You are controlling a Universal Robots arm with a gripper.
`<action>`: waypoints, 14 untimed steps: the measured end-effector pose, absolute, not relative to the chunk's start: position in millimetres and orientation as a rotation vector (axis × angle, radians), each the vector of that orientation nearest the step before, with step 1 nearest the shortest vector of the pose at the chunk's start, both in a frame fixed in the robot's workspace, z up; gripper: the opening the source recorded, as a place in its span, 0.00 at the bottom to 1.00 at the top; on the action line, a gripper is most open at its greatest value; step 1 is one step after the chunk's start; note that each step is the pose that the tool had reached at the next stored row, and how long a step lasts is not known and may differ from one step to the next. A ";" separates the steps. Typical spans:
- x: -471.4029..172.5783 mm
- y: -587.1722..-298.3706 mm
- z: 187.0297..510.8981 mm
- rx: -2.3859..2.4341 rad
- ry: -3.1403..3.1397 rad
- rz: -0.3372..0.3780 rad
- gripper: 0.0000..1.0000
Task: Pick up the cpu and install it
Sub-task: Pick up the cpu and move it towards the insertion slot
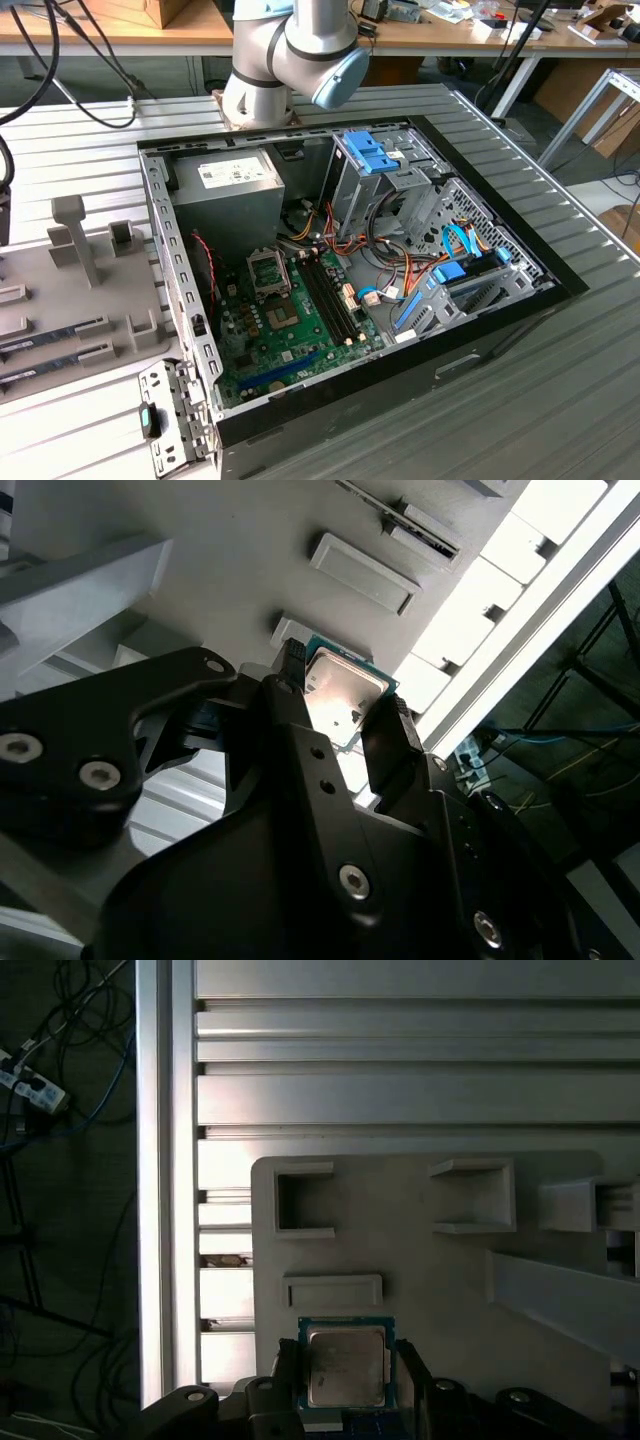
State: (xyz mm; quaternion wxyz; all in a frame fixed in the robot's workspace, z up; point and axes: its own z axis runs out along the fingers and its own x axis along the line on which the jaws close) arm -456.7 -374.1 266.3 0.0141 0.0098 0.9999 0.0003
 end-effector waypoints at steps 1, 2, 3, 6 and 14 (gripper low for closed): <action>-456.7 -374.1 266.8 0.031 3.113 0.002 0.47; -456.7 -374.1 267.2 0.030 3.113 0.003 0.47; -456.7 -374.1 267.5 0.031 3.113 0.003 0.47; -456.7 -374.1 268.7 0.031 3.113 0.006 0.47; -456.7 -374.1 271.1 0.031 3.113 0.012 0.47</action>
